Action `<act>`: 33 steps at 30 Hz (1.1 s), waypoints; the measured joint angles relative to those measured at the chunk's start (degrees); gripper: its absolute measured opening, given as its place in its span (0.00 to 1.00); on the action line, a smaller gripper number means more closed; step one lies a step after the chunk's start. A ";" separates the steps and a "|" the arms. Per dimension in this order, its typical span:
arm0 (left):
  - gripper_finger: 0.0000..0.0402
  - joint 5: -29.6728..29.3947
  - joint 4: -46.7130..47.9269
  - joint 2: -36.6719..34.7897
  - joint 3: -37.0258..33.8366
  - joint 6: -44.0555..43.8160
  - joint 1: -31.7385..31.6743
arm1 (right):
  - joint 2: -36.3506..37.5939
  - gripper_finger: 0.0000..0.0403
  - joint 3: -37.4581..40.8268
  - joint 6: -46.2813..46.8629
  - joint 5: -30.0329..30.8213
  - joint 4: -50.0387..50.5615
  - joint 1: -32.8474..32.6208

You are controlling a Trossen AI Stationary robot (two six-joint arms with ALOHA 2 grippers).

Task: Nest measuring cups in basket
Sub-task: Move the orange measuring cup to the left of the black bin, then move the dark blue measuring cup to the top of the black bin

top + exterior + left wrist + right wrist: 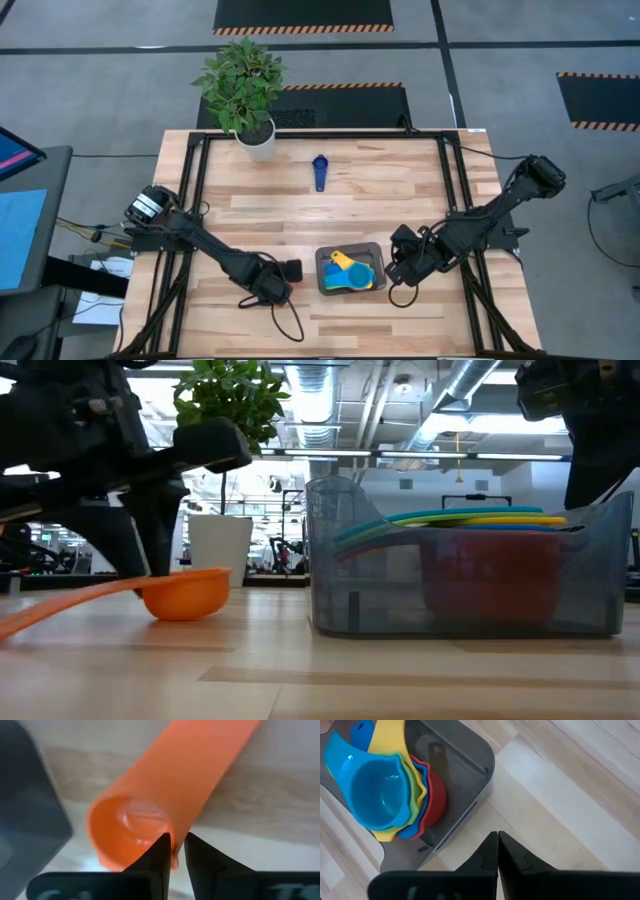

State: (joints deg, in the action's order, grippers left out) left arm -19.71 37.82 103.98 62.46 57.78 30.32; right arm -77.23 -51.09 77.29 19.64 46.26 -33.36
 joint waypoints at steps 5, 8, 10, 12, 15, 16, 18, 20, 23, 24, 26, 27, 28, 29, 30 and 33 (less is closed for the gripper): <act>0.14 -5.00 -0.70 0.00 0.00 -2.53 0.16 | 0.00 0.08 0.00 -1.23 0.00 -0.05 0.00; 0.14 -6.92 -1.81 0.00 0.00 -4.62 0.30 | 0.00 0.07 -0.02 -1.25 -0.01 -0.03 0.00; 0.14 -8.59 -1.72 -0.02 0.00 -4.76 0.51 | 0.00 0.06 -0.02 -1.40 -0.02 -0.04 0.00; 0.14 -9.43 -1.59 -0.02 0.11 -4.82 0.81 | 0.00 0.05 -0.02 -1.43 -0.02 -0.02 0.00; 0.14 -9.24 -0.42 -0.05 1.56 -4.91 1.28 | 0.00 0.04 -0.02 -1.43 -0.02 -0.02 0.00; 0.14 -9.42 0.08 -0.07 2.20 -5.10 1.53 | 0.00 0.05 -0.02 -1.43 -0.02 -0.03 0.00; 0.14 -11.01 2.62 -0.09 3.58 -7.17 1.68 | 0.00 0.05 -0.02 -1.43 -0.02 -0.02 0.00; 0.14 -14.14 7.05 -0.09 5.45 -11.40 1.70 | 0.00 0.07 -0.02 -1.43 -0.03 -0.02 0.00; 0.14 -18.52 18.23 -0.11 8.64 -21.02 0.32 | 0.00 0.08 -0.02 -1.43 -0.04 -0.02 0.00; 0.14 -18.78 21.97 -0.16 9.45 -24.69 -0.68 | 0.00 0.08 -0.02 -1.43 -0.04 -0.02 0.00; 0.14 -18.24 27.64 -1.09 10.14 -29.98 -3.85 | 0.00 0.08 -0.02 -1.54 -0.04 -0.02 0.02; 0.14 -18.09 29.72 -1.91 10.14 -31.36 -6.00 | 0.00 0.08 -0.02 -2.14 -0.04 -0.02 0.01; 0.14 -18.36 30.61 -2.91 10.14 -32.06 -8.47 | 0.00 0.07 -0.02 -2.69 -0.07 -0.03 0.02; 0.14 -18.61 30.04 -4.11 10.14 -32.18 -11.26 | 0.00 0.07 -0.02 -3.37 -0.07 -0.07 0.02; 0.14 -18.53 28.30 -5.39 10.14 -31.72 -14.06 | 0.00 0.06 -0.02 -3.79 -0.09 -0.07 0.02; 0.12 -13.76 17.20 -9.44 10.19 -28.86 -22.67 | 0.00 0.05 -0.02 -4.20 -0.11 -0.04 0.00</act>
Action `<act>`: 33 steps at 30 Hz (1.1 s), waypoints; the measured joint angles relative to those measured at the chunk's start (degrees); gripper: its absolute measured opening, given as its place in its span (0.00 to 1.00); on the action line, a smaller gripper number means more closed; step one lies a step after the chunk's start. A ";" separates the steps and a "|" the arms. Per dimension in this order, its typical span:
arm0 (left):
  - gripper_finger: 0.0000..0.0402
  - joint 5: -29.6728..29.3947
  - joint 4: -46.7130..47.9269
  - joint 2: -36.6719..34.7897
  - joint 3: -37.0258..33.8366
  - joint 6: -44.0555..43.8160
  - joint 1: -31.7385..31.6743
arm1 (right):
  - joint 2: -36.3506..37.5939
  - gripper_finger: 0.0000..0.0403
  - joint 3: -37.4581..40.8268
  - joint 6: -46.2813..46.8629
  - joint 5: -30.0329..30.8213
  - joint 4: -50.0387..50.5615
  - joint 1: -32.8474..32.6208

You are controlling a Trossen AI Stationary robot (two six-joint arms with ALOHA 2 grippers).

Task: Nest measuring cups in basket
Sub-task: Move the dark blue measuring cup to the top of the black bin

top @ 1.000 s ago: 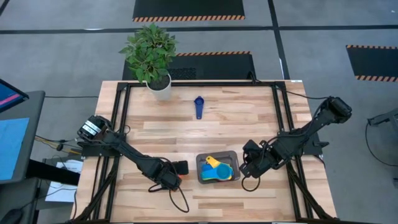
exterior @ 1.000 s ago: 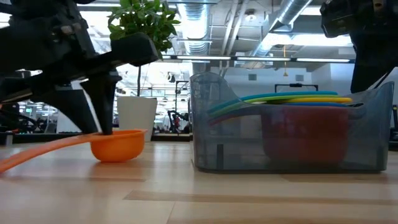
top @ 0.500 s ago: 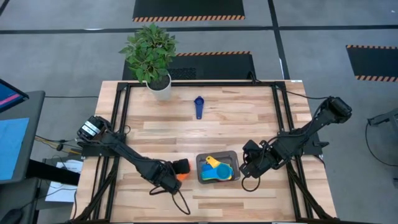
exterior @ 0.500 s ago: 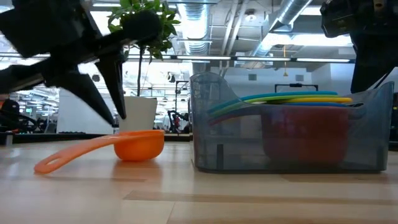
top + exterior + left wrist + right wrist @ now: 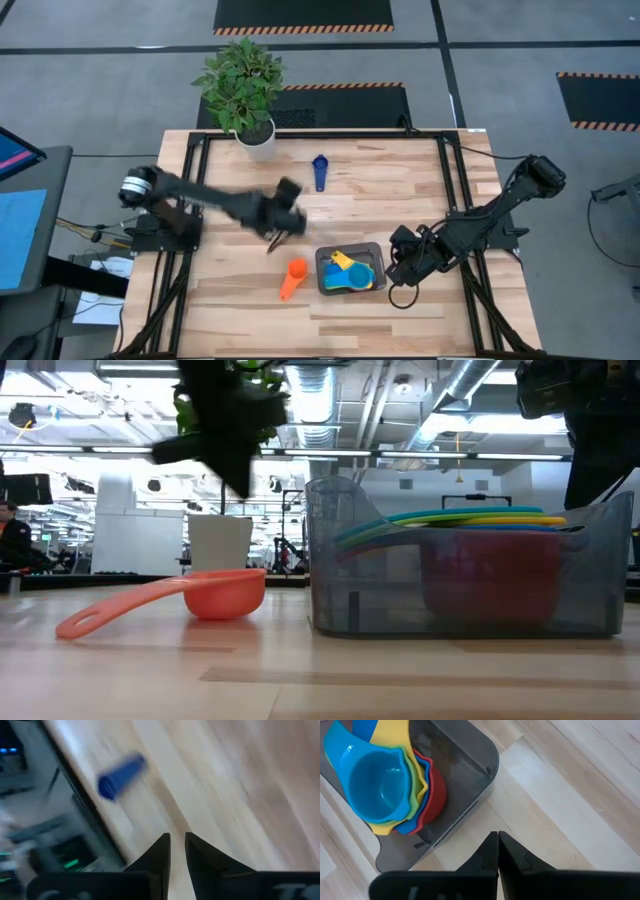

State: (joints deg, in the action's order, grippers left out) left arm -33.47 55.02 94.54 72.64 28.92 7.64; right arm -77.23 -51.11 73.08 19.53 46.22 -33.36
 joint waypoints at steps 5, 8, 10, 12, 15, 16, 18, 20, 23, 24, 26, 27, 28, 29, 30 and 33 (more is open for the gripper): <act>0.07 12.28 -18.45 -2.19 0.07 -6.18 -9.97 | 0.00 0.05 -0.02 -0.25 -0.02 0.00 0.00; 0.02 11.77 -20.44 -2.19 0.07 -11.46 -11.64 | 0.00 0.07 -0.02 -1.73 0.86 0.92 0.20; 0.01 11.58 -18.16 -2.34 0.06 -13.50 -11.72 | 0.00 0.08 -0.04 -4.52 4.78 2.36 0.84; 0.01 11.50 -13.78 -3.12 0.00 -15.02 -11.66 | -0.02 0.08 -0.04 -5.99 11.72 4.68 2.06; 0.02 12.12 -6.56 -4.09 0.02 -19.06 -11.66 | -0.02 0.06 -0.04 -6.32 26.86 8.66 5.45; 0.02 12.44 -4.47 -4.13 0.02 -21.30 -11.66 | 0.00 0.05 -0.04 -6.32 31.71 9.66 7.22; 0.01 12.51 -1.35 -4.07 0.01 -26.58 -11.66 | 0.00 0.04 -0.04 -6.42 39.62 10.26 11.54; 0.01 13.10 1.53 -4.13 -0.83 -32.04 -11.47 | 0.00 0.04 -0.04 -9.24 44.01 7.88 17.71; 0.00 13.55 3.24 -4.14 -4.90 -36.90 -10.66 | 0.00 0.05 -0.02 -20.16 43.09 -1.76 28.41; 0.00 13.51 3.70 -4.32 -6.81 -38.28 -10.41 | 0.00 0.05 -0.02 -25.97 41.23 -6.83 31.97; 0.00 13.70 4.81 -4.90 -10.66 -41.86 -9.85 | 0.00 0.06 -0.02 -39.53 33.52 -18.75 38.80; 0.00 13.79 4.61 -5.36 -12.67 -43.93 -9.64 | 0.00 0.06 -0.02 -46.51 27.27 -25.76 41.91; 0.00 13.82 4.56 -5.88 -14.69 -46.36 -9.37 | 0.00 0.06 -0.02 -53.57 19.27 -32.02 44.82; 0.00 13.76 4.57 -6.42 -16.40 -48.70 -9.02 | 0.00 0.06 -0.02 -59.65 10.91 -37.69 47.41; 0.00 13.80 4.04 -7.28 -17.99 -50.82 -8.57 | 0.00 0.06 -0.02 -64.43 2.65 -42.49 49.82; 0.00 13.72 3.59 -10.61 -22.22 -56.59 -6.40 | 0.00 0.04 -0.76 -69.17 -12.92 -48.82 55.65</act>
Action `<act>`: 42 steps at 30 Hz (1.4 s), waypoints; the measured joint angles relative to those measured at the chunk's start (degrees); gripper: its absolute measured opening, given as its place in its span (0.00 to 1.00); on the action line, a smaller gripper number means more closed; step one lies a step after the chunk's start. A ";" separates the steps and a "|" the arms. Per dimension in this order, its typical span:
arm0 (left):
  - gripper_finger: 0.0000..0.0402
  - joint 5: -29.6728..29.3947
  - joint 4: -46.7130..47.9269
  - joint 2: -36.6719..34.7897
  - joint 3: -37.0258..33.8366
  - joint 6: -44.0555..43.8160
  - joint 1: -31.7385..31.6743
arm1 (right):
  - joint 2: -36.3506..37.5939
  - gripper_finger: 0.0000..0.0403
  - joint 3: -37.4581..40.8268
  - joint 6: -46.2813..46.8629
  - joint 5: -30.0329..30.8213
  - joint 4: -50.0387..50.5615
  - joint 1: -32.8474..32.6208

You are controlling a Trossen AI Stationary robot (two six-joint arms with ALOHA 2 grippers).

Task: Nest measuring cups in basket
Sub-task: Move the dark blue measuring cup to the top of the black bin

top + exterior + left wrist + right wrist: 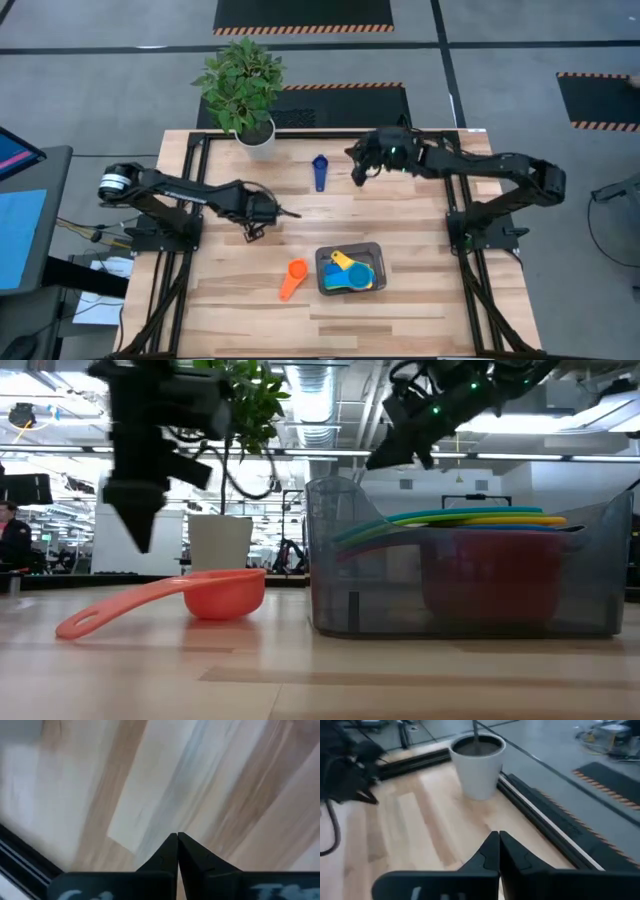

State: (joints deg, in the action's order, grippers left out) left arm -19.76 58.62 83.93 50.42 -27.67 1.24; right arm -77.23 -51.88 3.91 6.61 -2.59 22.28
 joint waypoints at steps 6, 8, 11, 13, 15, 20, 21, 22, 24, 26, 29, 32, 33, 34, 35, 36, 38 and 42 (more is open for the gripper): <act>0.00 -2.67 -5.20 -11.64 -8.14 -7.13 5.74 | -1.75 0.06 -5.09 2.13 -1.18 6.28 6.68; 0.00 -3.79 -7.40 -16.14 -10.06 -8.77 6.99 | -3.63 0.08 -7.68 2.06 -2.63 8.04 7.37; 0.00 -5.67 -10.12 -22.35 -12.55 -10.04 8.57 | -8.11 0.09 -14.66 0.67 -4.54 11.33 7.39; 0.00 -7.95 -10.76 -25.22 -13.27 -10.44 9.42 | -11.84 0.09 -20.35 -0.70 -6.16 16.67 7.45; 0.00 -10.45 -10.78 -27.36 -13.59 -10.67 9.67 | -16.05 0.08 -27.00 -2.10 -6.46 23.76 7.43; 0.00 -12.81 -13.87 -29.77 -15.88 -8.86 9.81 | -26.65 0.05 -42.57 -5.67 -6.77 38.12 7.50; 0.00 -13.26 -14.97 -29.81 -16.42 -7.89 9.81 | -28.67 0.05 -44.94 -7.02 -6.73 40.87 7.50; 0.00 -13.46 -16.47 -29.76 -17.04 -6.82 9.81 | -30.67 0.05 -47.02 -8.05 -6.73 42.74 7.50; 0.00 -13.91 -18.55 -29.44 -17.74 -4.91 9.81 | -34.48 0.06 -50.89 -8.79 -6.74 44.82 7.44; 0.00 -13.95 -20.50 -29.00 -18.18 -4.19 9.81 | -37.95 0.09 -53.70 -8.62 -6.71 47.44 7.19; 0.00 -13.91 -22.98 -28.95 -18.84 -4.12 9.81 | -42.60 0.14 -55.73 -8.32 -6.73 49.50 6.46; 0.00 -13.91 -23.63 -28.93 -19.04 -4.52 9.81 | -45.29 0.20 -56.23 -8.36 -6.73 49.69 5.38; 0.00 -13.91 -23.63 -28.93 -19.04 -4.71 9.81 | -45.96 0.22 -56.32 -8.36 -6.71 49.14 4.97; 0.00 -13.89 -23.66 -28.93 -19.04 -4.88 9.81 | -46.52 0.25 -56.33 -8.36 -6.71 49.08 4.62; 0.00 -13.89 -23.67 -28.93 -19.04 -4.92 9.81 | -47.03 0.27 -56.32 -8.38 -6.71 49.39 4.23; 0.00 -13.90 -23.79 -28.93 -19.04 -4.94 9.81 | -47.55 0.29 -56.28 -8.22 -6.71 49.40 3.89; 0.00 -13.89 -23.91 -28.93 -19.04 -5.04 9.81 | -48.41 0.34 -56.28 -6.80 -6.69 48.45 3.16; 0.00 -13.89 -24.09 -28.93 -19.06 -6.50 9.81 | -48.88 0.43 -56.28 -3.66 -6.69 47.78 2.07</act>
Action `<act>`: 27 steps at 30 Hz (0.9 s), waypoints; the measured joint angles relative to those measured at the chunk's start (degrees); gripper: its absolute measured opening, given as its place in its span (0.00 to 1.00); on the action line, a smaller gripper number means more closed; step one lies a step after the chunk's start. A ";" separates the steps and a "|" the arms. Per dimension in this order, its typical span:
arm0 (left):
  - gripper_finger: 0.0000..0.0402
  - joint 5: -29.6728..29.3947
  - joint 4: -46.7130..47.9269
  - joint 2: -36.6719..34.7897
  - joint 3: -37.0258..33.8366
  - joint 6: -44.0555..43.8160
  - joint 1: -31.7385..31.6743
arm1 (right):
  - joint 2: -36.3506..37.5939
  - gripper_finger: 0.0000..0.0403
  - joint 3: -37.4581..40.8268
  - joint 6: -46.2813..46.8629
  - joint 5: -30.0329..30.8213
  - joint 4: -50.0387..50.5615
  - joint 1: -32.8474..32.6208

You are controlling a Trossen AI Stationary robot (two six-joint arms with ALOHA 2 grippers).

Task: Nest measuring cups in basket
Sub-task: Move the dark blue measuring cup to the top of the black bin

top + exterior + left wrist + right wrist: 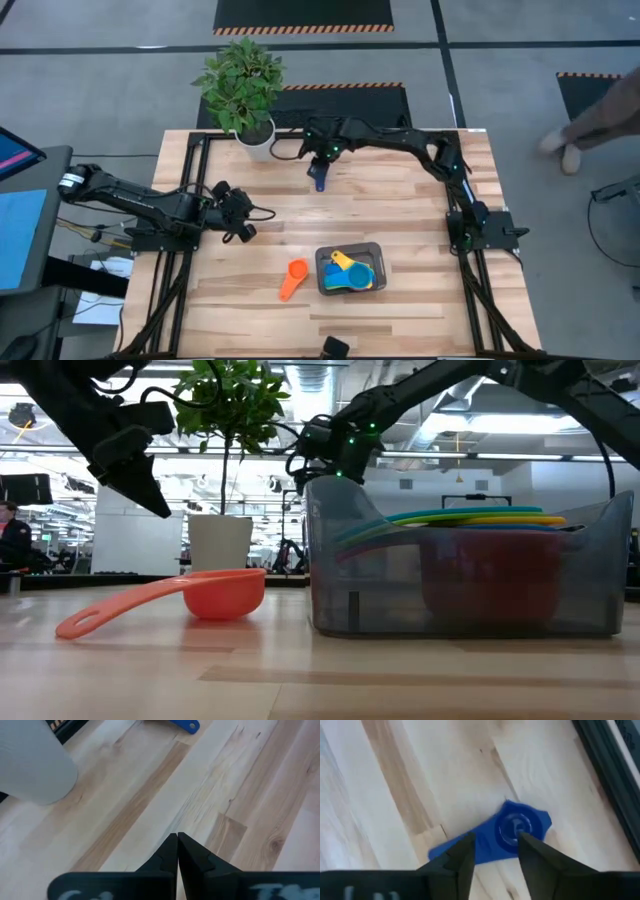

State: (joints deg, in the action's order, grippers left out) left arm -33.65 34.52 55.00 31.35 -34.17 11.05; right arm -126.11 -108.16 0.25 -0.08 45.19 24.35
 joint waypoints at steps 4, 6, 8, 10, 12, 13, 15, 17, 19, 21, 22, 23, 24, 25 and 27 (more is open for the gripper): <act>0.00 0.22 -0.22 0.00 0.00 -0.05 0.00 | -0.72 0.49 0.00 2.55 0.25 -2.08 -0.87; 0.00 0.22 -0.24 0.00 0.00 -0.01 0.00 | -0.82 0.51 0.05 4.50 0.23 -2.37 -0.89; 0.00 0.22 -0.27 0.00 0.00 -0.01 0.00 | -0.79 0.51 0.04 6.34 0.17 -2.44 -0.80; 0.00 0.24 -0.63 0.00 0.00 -0.01 0.00 | -0.81 0.51 0.32 8.39 0.63 -2.10 -0.82; 0.00 0.27 -0.91 0.00 -0.01 0.37 0.00 | -0.84 0.51 0.39 9.76 1.85 -2.27 -0.96; 0.00 0.27 -1.03 0.00 0.00 0.56 0.00 | -0.80 0.51 0.35 10.27 1.89 -2.38 -0.97; 0.00 0.28 -1.07 0.00 -0.02 0.56 0.00 | -0.80 0.51 0.33 10.45 1.68 -1.78 -1.04; 0.00 0.28 -1.07 0.00 -0.02 0.59 0.00 | -0.80 0.51 0.35 9.85 1.69 -0.83 -1.43; 0.00 0.28 -1.07 0.00 -0.01 0.56 0.00 | -0.80 0.51 0.35 9.11 1.69 -0.90 -1.76; 0.00 0.28 -1.07 0.00 -0.02 0.62 0.00 | -0.80 0.51 0.35 8.63 1.69 -1.16 -2.20; 0.00 0.28 -1.07 0.00 -0.02 0.72 0.00 | -0.80 0.51 0.35 7.63 1.69 -1.24 -2.32; 0.00 0.28 -1.07 0.00 -0.02 0.90 0.00 | -0.80 0.51 0.35 6.40 1.67 -1.24 -2.40; 0.00 0.28 -1.05 0.00 -0.02 0.91 0.00 | -0.80 0.50 0.35 5.35 1.68 -1.16 -2.56; 0.00 0.28 -1.06 0.00 -0.02 0.91 0.00 | -0.80 0.50 0.35 4.61 1.68 -0.98 -2.71; 0.00 0.28 -1.05 0.00 -0.02 0.91 0.00 | -0.80 0.49 0.35 4.45 1.67 -1.06 -3.08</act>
State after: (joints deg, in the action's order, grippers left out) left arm -33.36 33.47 55.00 31.33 -33.26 11.05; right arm -126.91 -107.81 4.70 1.59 44.13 21.27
